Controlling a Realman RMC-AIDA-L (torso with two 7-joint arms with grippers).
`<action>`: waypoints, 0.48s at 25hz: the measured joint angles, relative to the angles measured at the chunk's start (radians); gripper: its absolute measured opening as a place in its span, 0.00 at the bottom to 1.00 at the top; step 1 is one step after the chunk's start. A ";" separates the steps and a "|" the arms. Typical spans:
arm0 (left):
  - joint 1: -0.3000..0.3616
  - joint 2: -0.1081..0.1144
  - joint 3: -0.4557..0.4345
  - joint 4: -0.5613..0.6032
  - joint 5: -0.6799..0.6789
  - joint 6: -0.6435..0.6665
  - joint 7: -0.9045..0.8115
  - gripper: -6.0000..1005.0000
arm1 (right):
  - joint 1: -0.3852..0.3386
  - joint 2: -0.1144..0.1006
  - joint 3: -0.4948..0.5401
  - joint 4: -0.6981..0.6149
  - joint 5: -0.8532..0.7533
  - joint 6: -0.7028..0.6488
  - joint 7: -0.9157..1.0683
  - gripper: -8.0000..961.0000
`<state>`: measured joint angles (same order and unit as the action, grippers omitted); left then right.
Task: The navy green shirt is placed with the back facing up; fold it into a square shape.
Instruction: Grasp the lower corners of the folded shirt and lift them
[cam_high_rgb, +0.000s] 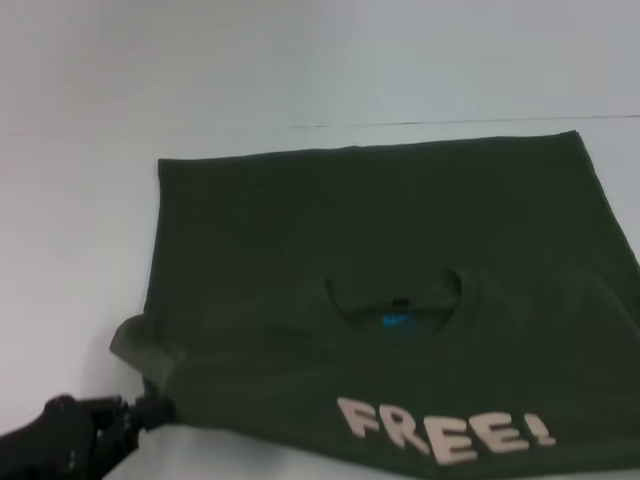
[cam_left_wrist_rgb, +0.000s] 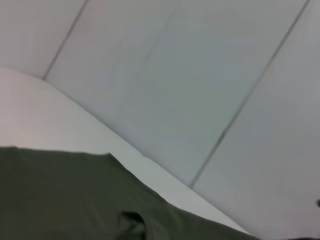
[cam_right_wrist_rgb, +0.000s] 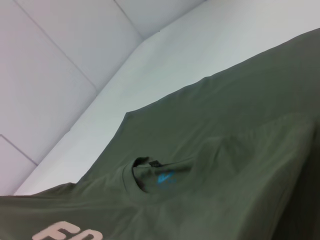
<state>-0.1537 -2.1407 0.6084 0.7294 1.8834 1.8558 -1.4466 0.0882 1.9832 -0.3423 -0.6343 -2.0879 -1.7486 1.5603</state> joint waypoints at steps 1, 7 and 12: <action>0.003 0.002 -0.001 0.000 0.013 0.011 -0.006 0.01 | -0.002 0.000 0.003 -0.001 -0.008 -0.006 -0.002 0.03; 0.020 0.012 -0.001 -0.004 0.066 0.045 -0.021 0.01 | -0.009 0.001 0.017 -0.002 -0.065 -0.042 -0.015 0.03; 0.029 0.015 -0.002 -0.003 0.085 0.071 -0.039 0.01 | -0.013 0.003 0.056 -0.009 -0.095 -0.079 -0.027 0.03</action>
<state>-0.1251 -2.1253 0.6064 0.7266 1.9684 1.9270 -1.4855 0.0748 1.9866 -0.2861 -0.6432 -2.1833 -1.8277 1.5332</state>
